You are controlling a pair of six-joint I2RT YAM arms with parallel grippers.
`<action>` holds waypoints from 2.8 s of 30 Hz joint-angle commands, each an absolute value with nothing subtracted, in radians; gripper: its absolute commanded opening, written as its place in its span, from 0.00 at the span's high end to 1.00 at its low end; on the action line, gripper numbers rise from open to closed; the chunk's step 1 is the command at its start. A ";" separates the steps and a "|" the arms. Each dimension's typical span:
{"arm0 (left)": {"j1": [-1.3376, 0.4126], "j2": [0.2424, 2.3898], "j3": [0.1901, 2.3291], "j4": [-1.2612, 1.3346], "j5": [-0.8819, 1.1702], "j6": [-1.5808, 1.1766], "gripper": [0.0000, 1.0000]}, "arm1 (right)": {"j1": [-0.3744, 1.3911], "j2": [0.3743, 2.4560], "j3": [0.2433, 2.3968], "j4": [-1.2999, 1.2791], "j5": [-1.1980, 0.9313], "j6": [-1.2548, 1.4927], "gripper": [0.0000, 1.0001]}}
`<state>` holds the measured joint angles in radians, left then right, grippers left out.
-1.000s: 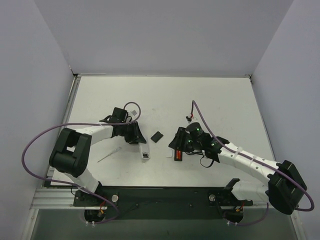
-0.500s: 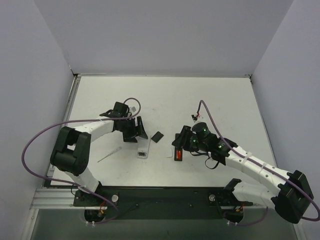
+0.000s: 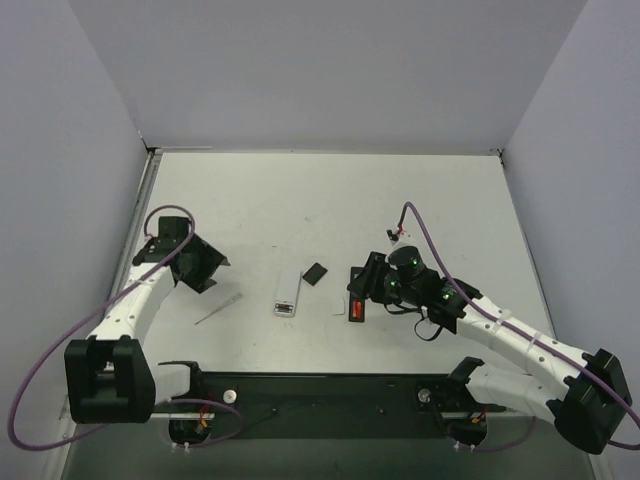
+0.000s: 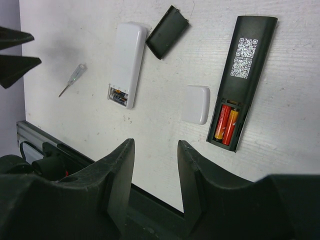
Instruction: Unload the batteries from the remote control
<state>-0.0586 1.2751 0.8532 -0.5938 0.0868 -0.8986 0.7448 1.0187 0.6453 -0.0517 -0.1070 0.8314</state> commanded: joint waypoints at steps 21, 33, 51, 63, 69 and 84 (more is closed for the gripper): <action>-0.090 1.327 0.854 -0.991 -0.164 -1.699 0.40 | 0.746 0.979 0.612 -0.048 -0.089 0.833 0.64; -0.126 1.380 0.799 -0.942 -0.221 -1.798 0.41 | 0.739 0.894 0.600 -0.100 -0.061 0.796 0.65; -0.169 1.496 0.788 -0.891 -0.206 -1.833 0.47 | 0.730 0.907 0.609 -0.106 -0.064 0.784 0.65; -0.172 1.387 0.703 -0.865 -0.180 -1.740 1.00 | 0.729 0.916 0.617 -0.124 -0.081 0.753 0.64; -0.205 1.218 0.696 -0.796 -0.167 -1.562 1.00 | 0.727 0.943 0.627 -0.062 -0.204 0.727 0.60; -0.416 0.857 0.494 -0.285 0.090 -1.459 1.00 | 0.885 1.247 0.757 0.271 -0.293 0.632 0.40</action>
<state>-0.3744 0.8677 0.4904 -0.4706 0.0101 -1.4384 0.8333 1.1782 0.6449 0.1326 -0.2821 0.6991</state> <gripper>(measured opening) 0.045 0.601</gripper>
